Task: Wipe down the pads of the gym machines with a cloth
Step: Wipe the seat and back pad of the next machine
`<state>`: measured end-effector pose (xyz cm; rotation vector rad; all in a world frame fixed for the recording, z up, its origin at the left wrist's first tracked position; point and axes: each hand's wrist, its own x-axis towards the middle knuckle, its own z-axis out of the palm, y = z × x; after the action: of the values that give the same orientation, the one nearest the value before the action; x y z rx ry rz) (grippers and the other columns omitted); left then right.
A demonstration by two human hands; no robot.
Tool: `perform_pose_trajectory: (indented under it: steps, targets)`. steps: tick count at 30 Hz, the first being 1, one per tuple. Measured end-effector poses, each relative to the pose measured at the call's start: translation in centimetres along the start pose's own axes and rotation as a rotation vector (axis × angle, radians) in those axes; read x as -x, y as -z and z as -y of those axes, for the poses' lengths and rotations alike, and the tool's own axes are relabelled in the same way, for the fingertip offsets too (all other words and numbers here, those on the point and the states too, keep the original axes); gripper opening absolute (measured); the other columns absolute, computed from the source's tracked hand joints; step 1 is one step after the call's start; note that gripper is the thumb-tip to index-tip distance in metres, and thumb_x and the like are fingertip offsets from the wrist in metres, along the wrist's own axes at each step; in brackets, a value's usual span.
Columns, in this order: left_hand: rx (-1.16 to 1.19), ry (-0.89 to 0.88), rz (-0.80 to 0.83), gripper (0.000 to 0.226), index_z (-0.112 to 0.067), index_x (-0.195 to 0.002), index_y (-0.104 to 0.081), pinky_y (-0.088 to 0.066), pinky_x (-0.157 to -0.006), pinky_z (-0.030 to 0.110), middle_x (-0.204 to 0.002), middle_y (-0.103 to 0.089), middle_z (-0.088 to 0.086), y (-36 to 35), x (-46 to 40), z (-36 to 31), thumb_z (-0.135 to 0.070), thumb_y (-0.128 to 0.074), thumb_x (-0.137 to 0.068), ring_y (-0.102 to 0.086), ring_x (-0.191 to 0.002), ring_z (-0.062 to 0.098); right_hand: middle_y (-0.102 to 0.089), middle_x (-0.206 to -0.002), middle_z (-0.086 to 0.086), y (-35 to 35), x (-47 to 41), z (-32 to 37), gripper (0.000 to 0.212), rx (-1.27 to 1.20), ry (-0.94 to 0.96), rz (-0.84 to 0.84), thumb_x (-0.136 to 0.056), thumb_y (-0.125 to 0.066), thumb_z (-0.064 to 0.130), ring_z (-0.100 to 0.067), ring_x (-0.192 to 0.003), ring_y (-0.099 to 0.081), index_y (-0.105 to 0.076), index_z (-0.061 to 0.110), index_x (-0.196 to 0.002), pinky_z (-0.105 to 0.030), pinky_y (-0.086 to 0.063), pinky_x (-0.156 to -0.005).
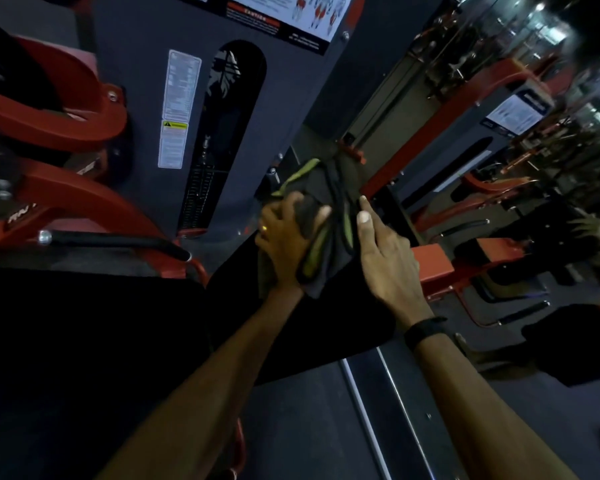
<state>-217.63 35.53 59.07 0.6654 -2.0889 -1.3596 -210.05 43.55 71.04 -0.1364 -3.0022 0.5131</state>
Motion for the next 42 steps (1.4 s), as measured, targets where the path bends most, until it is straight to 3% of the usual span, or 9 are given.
perform_pose_trajectory:
  steps: [4, 6, 10, 15, 24, 27, 30, 35, 42]
  targets:
    - [-0.04, 0.327, 0.331, 0.087, -0.012, -0.137, -0.042, -0.044, -0.074, 0.026, -0.115, -0.058, 0.011, -4.6, 0.8, 16.2, -0.078, -0.029, -0.083, -0.058, -0.118, 0.039, -0.06, -0.135, -0.003, -0.3, -0.3, -0.1, 0.054, -0.007, 0.036, -0.014, -0.102, -0.019, 0.064, -0.022, -0.12, -0.057, -0.027, 0.048, -0.154, -0.051, -0.045, -0.099]
    - [-0.008, 0.303, 0.195, 0.067, -0.019, -0.119, -0.048, -0.042, -0.057, 0.018, -0.088, -0.06, -0.006, -5.7, 4.0, 20.0, -0.074, -0.019, -0.096, -0.07, -0.089, 0.022, -0.063, -0.13, -0.002, -0.5, -0.4, -0.4, 0.057, -0.011, 0.042, -0.025, -0.1, -0.017, 0.068, -0.02, -0.11, -0.061, -0.026, 0.049, -0.153, -0.056, -0.047, -0.096]
    - [-0.245, 0.127, -0.051, 0.046, -0.026, -0.098, -0.044, -0.041, -0.046, 0.017, -0.082, -0.062, -0.001, 0.8, 11.5, 13.7, -0.042, -0.002, -0.11, -0.06, -0.058, 0.01, -0.051, -0.074, 0.012, -0.8, -0.5, -0.7, 0.071, -0.004, 0.062, -0.051, -0.091, -0.01, 0.078, -0.007, -0.066, -0.045, -0.025, 0.048, -0.153, -0.038, -0.041, -0.068]
    - [0.037, -0.055, 0.065, 0.059, -0.03, -0.12, -0.049, -0.043, -0.088, 0.046, -0.115, -0.058, 0.016, 3.9, 9.4, 2.7, -0.077, -0.027, -0.092, -0.049, -0.107, 0.03, -0.033, -0.062, 0.013, -0.6, -0.3, -0.5, 0.073, 0.043, 0.051, -0.065, -0.092, -0.007, 0.075, -0.01, -0.066, -0.042, -0.028, 0.044, -0.154, -0.037, -0.034, -0.069]
    - [0.081, 0.318, 0.211, 0.059, -0.026, -0.13, -0.06, -0.029, -0.094, 0.002, -0.124, -0.063, 0.009, -1.5, 2.0, 16.2, -0.059, -0.018, -0.106, -0.064, -0.106, 0.032, -0.055, -0.072, 0.008, -0.5, -0.3, -0.2, 0.059, 0.005, 0.068, -0.062, -0.102, -0.019, 0.064, -0.011, -0.066, -0.059, -0.033, 0.039, -0.154, -0.038, -0.048, -0.065]
    - [-0.045, 0.152, 0.063, 0.065, -0.005, -0.108, -0.07, -0.043, -0.081, 0.029, -0.097, -0.066, 0.025, 4.0, 8.9, 13.0, -0.051, -0.024, -0.106, -0.068, -0.079, 0.039, -0.058, -0.067, 0.004, -0.5, -0.1, -0.2, 0.061, -0.002, 0.076, -0.063, -0.101, -0.018, 0.067, -0.01, -0.06, -0.054, -0.034, 0.039, -0.154, -0.04, -0.048, -0.063]
    - [0.232, 0.072, 0.276, 0.056, -0.021, -0.13, -0.05, -0.031, -0.108, 0.044, -0.134, -0.047, 0.018, 7.5, 13.4, 5.9, -0.061, -0.045, -0.093, -0.049, -0.12, 0.036, -0.071, -0.097, -0.007, -0.3, -0.1, -0.1, 0.06, 0.011, 0.075, -0.064, -0.102, -0.017, 0.066, -0.014, -0.078, -0.062, -0.033, 0.039, -0.154, -0.047, -0.054, -0.08]
    - [0.275, -0.148, 0.296, 0.057, -0.033, -0.135, -0.045, -0.034, -0.112, 0.05, -0.141, -0.043, 0.015, 4.9, 6.3, 5.3, -0.069, -0.043, -0.091, -0.043, -0.129, 0.034, -0.063, -0.07, -0.005, 0.0, 0.1, 0.4, 0.06, -0.013, 0.083, -0.071, -0.103, -0.017, 0.061, -0.013, -0.066, -0.06, -0.037, 0.034, -0.153, -0.042, -0.05, -0.067]
    - [0.049, 0.222, 0.309, 0.074, -0.007, -0.135, -0.06, -0.046, -0.103, 0.048, -0.136, -0.054, 0.025, 1.5, 4.2, 18.8, -0.064, -0.035, -0.094, -0.056, -0.121, 0.043, -0.068, -0.104, -0.027, 0.0, 0.5, 1.1, 0.057, -0.028, 0.083, -0.042, -0.104, -0.021, 0.058, -0.028, -0.09, -0.066, -0.036, 0.034, -0.154, -0.048, -0.053, -0.084]
